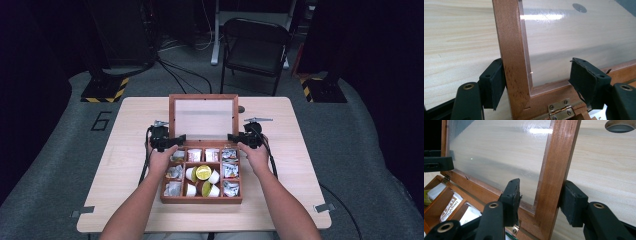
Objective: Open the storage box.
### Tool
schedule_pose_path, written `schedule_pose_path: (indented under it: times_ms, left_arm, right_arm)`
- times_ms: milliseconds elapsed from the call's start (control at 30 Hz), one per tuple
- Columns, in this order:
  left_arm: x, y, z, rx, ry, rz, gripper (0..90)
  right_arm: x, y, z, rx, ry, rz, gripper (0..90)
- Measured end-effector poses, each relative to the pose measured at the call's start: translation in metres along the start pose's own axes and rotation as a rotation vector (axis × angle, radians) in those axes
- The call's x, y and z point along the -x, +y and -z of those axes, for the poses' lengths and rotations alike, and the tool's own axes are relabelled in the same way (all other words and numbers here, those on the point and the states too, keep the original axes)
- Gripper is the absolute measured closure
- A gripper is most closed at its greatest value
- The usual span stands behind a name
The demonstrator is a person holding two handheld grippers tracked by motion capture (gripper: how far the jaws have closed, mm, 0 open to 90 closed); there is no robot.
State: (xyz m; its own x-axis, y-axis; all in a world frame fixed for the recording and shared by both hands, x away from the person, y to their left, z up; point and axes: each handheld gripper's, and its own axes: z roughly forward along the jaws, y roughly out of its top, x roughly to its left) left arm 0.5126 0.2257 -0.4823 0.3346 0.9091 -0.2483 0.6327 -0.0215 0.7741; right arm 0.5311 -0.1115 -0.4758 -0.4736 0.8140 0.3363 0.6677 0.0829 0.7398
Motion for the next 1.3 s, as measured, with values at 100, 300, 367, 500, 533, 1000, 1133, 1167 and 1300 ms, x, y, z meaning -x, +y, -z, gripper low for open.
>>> schedule_pose_path:
  times_ms: [100, 300, 367, 500, 533, 1000, 1133, 1167, 1300]
  left_arm:
    - [-0.002, 0.000, -0.001, -0.002, -0.003, 0.003, 30.1]
    - [-0.005, 0.000, -0.003, -0.019, -0.020, 0.021, 30.1]
    - [-0.005, 0.000, -0.004, -0.021, -0.020, 0.026, 30.0]
    - [-0.007, 0.001, -0.005, -0.036, -0.032, 0.043, 30.0]
    - [-0.008, 0.001, -0.006, -0.036, -0.037, 0.049, 30.0]
    - [-0.016, -0.001, -0.012, -0.078, -0.076, 0.130, 29.6]
    - [-0.017, -0.001, -0.013, -0.083, -0.078, 0.141, 29.5]
    - [-0.017, -0.001, -0.013, -0.090, -0.081, 0.144, 29.5]
    - [-0.019, -0.002, -0.013, -0.100, -0.087, 0.158, 29.4]
  right_arm:
    - [0.002, 0.000, -0.001, -0.003, 0.006, -0.005, 52.1]
    - [0.004, 0.000, -0.002, -0.015, 0.019, -0.033, 51.6]
    - [0.006, 0.000, -0.004, -0.017, 0.023, -0.039, 51.6]
    - [0.009, -0.001, -0.006, -0.018, 0.037, -0.054, 51.4]
    - [0.011, -0.001, -0.006, -0.018, 0.039, -0.051, 51.3]
    - [0.018, -0.004, -0.012, -0.047, 0.060, -0.158, 50.1]
    - [0.018, -0.004, -0.013, -0.052, 0.063, -0.168, 50.1]
    - [0.019, -0.004, -0.013, -0.052, 0.064, -0.171, 50.1]
    - [0.020, -0.005, -0.015, -0.054, 0.066, -0.188, 49.9]
